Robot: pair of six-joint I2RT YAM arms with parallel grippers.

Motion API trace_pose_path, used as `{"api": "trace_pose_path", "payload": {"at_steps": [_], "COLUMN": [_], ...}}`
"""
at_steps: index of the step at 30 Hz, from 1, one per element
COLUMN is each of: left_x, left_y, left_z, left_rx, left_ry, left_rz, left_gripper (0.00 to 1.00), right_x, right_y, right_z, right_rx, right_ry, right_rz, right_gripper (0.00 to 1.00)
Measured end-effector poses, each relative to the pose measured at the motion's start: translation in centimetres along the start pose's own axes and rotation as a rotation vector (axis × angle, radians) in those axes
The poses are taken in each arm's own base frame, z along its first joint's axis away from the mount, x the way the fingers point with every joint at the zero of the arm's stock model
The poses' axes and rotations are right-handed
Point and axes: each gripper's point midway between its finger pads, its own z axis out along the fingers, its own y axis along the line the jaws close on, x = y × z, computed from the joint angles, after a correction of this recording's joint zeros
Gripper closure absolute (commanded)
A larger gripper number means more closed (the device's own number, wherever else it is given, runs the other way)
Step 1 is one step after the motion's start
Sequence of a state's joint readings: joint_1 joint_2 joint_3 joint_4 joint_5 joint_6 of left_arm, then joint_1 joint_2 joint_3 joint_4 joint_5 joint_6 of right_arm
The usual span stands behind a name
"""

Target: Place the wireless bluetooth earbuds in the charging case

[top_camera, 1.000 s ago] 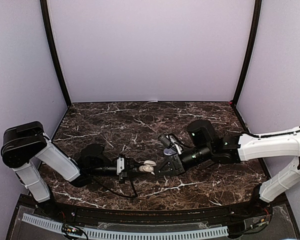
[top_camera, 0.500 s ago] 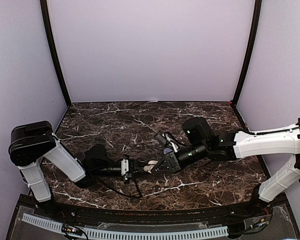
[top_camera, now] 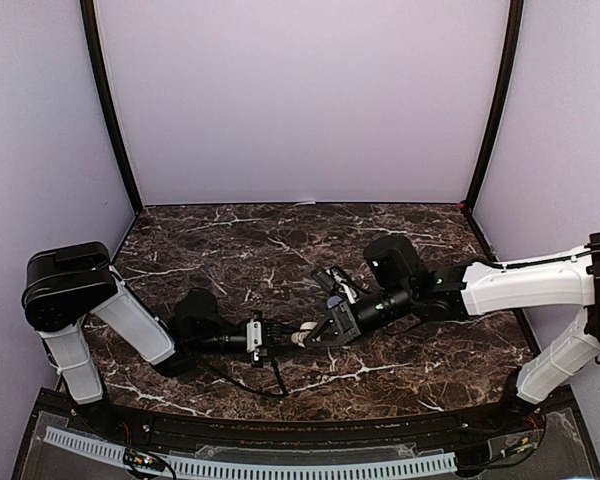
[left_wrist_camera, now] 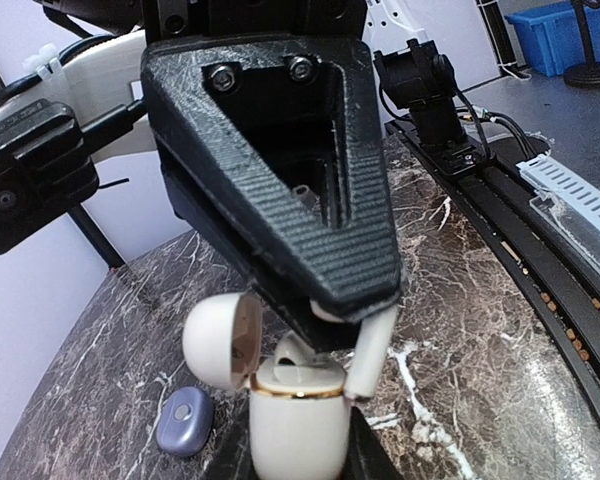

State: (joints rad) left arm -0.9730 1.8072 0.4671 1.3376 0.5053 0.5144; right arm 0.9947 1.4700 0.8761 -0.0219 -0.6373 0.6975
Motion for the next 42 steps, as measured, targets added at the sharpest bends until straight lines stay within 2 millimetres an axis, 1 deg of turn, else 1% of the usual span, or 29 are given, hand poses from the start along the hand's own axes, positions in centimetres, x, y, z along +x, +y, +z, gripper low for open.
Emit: {"api": "trace_pose_path", "payload": {"at_steps": [8,14,22,42], "left_x": [0.0,-0.3,-0.2,0.3], "left_y": [0.1,0.3,-0.2,-0.1], "left_z": [0.0,-0.1,-0.2,-0.1], "left_rx": [-0.014,-0.029,-0.021,-0.047], "left_ry": [0.003,-0.008,-0.006,0.029], "left_rz": [0.015,0.032,0.032,0.058], "left_gripper": [1.00,1.00,1.00,1.00], "right_x": [0.6,0.3,-0.8,-1.1], "right_y": [-1.5,-1.1,0.6,-0.1], "right_z": [-0.3,-0.5,-1.8,-1.6], "right_rx": [0.006,-0.011,-0.043,-0.013], "right_ry": [-0.015,-0.036,-0.094,-0.115], "right_rz": [0.091,0.102,0.062,0.079], "right_gripper": [1.00,1.00,1.00,1.00]}}
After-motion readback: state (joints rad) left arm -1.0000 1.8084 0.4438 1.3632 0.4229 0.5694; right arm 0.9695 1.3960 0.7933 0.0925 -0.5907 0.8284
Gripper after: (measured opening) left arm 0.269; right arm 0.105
